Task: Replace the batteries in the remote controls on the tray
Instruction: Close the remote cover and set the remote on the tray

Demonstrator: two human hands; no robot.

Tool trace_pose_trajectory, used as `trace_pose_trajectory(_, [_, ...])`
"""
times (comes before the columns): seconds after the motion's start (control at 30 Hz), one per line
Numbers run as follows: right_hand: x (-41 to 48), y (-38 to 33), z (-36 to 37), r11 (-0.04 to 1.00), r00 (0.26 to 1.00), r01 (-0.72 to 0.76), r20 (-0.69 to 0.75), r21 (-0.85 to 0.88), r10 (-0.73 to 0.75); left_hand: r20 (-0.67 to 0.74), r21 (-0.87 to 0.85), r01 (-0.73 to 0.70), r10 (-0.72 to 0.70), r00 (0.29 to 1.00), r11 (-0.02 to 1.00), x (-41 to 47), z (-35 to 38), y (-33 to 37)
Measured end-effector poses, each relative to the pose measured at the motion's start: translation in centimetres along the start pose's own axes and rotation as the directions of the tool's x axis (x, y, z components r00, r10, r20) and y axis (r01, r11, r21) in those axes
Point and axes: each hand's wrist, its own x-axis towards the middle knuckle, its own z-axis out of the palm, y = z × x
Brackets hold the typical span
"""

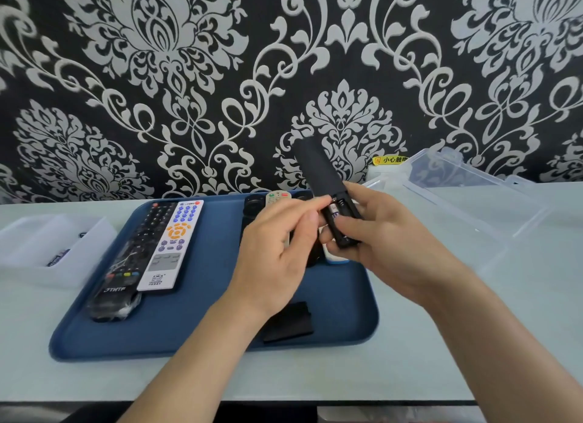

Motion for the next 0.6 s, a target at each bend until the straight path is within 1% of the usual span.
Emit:
trace_pose_trajectory(0.03, [0.0,-0.1,-0.3,0.993,0.998,0.043,-0.03,-0.112,-0.047,-0.009,-0.13,0.116,-0.118,0.993,0.985,0.1,0.1,0.3])
trace_pose_trajectory(0.07, [-0.1,-0.3,-0.5,0.969,0.993,0.089,-0.06,-0.23,-0.105,-0.01,-0.272,0.236,-0.248,0.969,0.933,0.3,0.2,0.5])
trace_pose_trajectory(0.1, [-0.1,-0.4,-0.6,0.937,0.985,0.123,-0.077,-0.326,-0.156,0.011,-0.421,0.342,-0.373,0.928,0.84,0.5,0.2,0.7])
trace_pose_trajectory(0.13, [-0.1,-0.6,-0.7,0.911,0.979,0.145,-0.079,-0.386,-0.189,0.057,-0.558,0.42,-0.472,0.88,0.715,0.7,0.1,0.8])
trace_pose_trajectory(0.17, [-0.1,-0.7,-0.8,0.891,0.976,0.157,-0.074,-0.425,-0.207,0.114,-0.667,0.465,-0.537,0.836,0.582,0.8,-0.1,0.9])
trace_pose_trajectory(0.2, [-0.1,-0.8,-0.8,0.871,0.974,0.165,-0.064,-0.462,-0.219,0.162,-0.734,0.485,-0.571,0.805,0.475,0.9,-0.4,1.0])
trace_pose_trajectory(0.23, [-0.1,-0.8,-0.8,0.845,0.971,0.172,-0.058,-0.506,-0.232,0.192,-0.768,0.49,-0.582,0.791,0.412,0.9,-0.6,1.2])
trace_pose_trajectory(0.27, [0.0,-0.7,-0.7,0.81,0.967,0.177,-0.055,-0.56,-0.249,0.2,-0.769,0.491,-0.576,0.793,0.409,0.9,-0.8,1.3])
trace_pose_trajectory(0.3, [0.0,-0.6,-0.6,0.763,0.959,0.186,-0.056,-0.619,-0.279,0.19,-0.738,0.492,-0.558,0.807,0.461,1.0,-1.0,1.5])
trace_pose_trajectory(0.37, [0.1,-0.3,-0.7,0.671,0.921,0.21,-0.086,-0.712,-0.38,0.154,-0.647,0.468,-0.497,0.854,0.603,1.0,-1.2,1.7])
trace_pose_trajectory(0.4, [0.3,-0.2,-0.6,0.655,0.891,0.222,-0.122,-0.722,-0.436,0.139,-0.616,0.447,-0.469,0.872,0.649,0.9,-1.4,1.7])
trace_pose_trajectory(0.43, [0.3,-0.2,-0.7,0.668,0.861,0.229,-0.173,-0.708,-0.478,0.135,-0.596,0.436,-0.452,0.882,0.674,1.0,-1.4,1.8])
trace_pose_trajectory(0.5, [0.2,-0.2,-0.6,0.742,0.822,0.248,-0.269,-0.623,-0.501,0.128,-0.529,0.433,-0.436,0.891,0.73,1.0,-1.4,1.8])
trace_pose_trajectory(0.57, [0.2,-0.3,-0.4,0.787,0.796,0.289,-0.32,-0.545,-0.514,0.116,-0.428,0.425,-0.419,0.901,0.797,0.9,-1.5,1.8])
trace_pose_trajectory(0.6, [0.2,-0.3,-0.5,0.795,0.778,0.308,-0.343,-0.523,-0.527,0.126,-0.41,0.423,-0.41,0.904,0.808,1.0,-1.5,1.7])
